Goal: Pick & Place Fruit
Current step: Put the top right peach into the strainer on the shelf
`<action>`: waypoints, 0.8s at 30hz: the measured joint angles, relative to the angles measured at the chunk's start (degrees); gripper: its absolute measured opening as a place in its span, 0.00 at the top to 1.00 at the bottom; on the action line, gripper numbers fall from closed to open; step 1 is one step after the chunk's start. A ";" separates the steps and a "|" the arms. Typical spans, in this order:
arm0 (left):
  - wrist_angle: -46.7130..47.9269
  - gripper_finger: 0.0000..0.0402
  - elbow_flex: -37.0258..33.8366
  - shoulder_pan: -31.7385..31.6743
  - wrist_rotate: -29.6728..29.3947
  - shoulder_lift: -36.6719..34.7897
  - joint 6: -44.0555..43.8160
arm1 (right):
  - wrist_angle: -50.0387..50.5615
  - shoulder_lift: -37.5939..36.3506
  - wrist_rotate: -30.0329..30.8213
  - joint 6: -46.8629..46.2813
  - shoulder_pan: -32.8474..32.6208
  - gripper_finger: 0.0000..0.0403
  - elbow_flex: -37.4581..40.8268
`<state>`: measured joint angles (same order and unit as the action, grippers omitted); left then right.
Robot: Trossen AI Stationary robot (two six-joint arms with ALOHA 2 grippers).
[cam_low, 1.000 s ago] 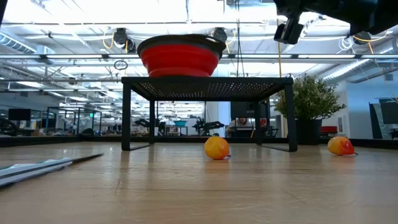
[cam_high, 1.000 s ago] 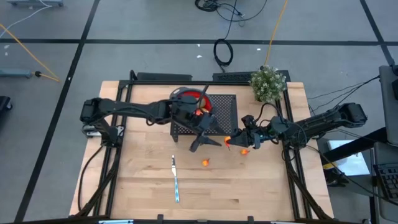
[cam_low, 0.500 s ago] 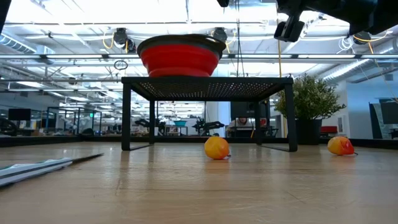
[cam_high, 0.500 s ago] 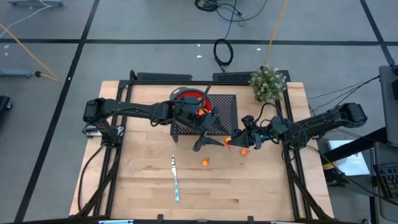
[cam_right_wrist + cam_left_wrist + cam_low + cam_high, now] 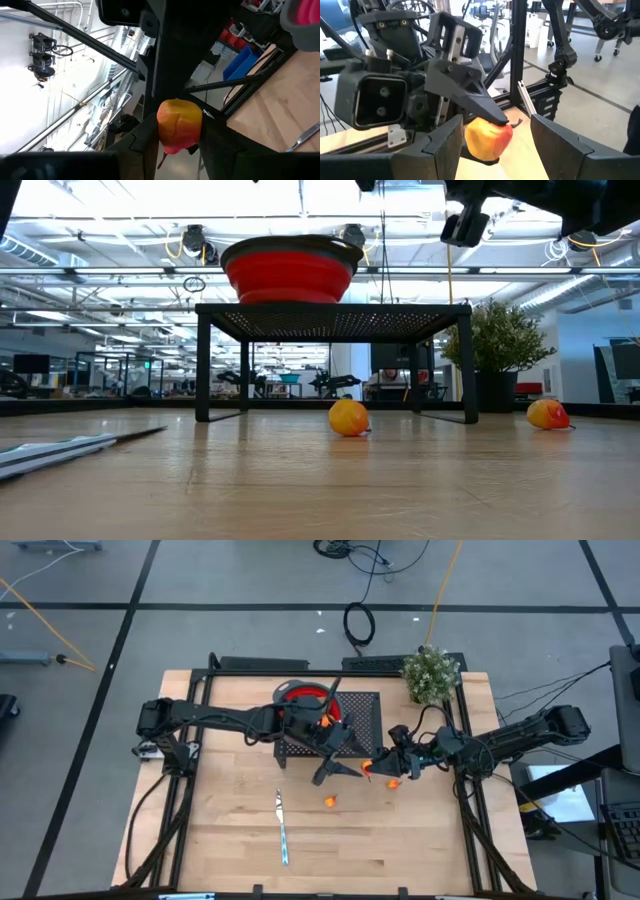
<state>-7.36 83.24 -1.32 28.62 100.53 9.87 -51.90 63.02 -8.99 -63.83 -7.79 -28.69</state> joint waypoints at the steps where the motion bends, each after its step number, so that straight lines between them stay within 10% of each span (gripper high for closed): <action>1: -0.21 0.42 0.00 0.00 0.01 0.17 0.10 | -0.10 0.00 0.00 0.00 0.00 0.72 0.00; 24: -0.37 0.42 0.46 -0.22 -0.17 0.79 0.37 | -2.74 0.05 1.96 0.00 -0.02 0.72 0.00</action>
<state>-7.73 83.70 -1.54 28.45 101.32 10.24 -54.64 63.07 -7.03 -63.83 -7.81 -28.69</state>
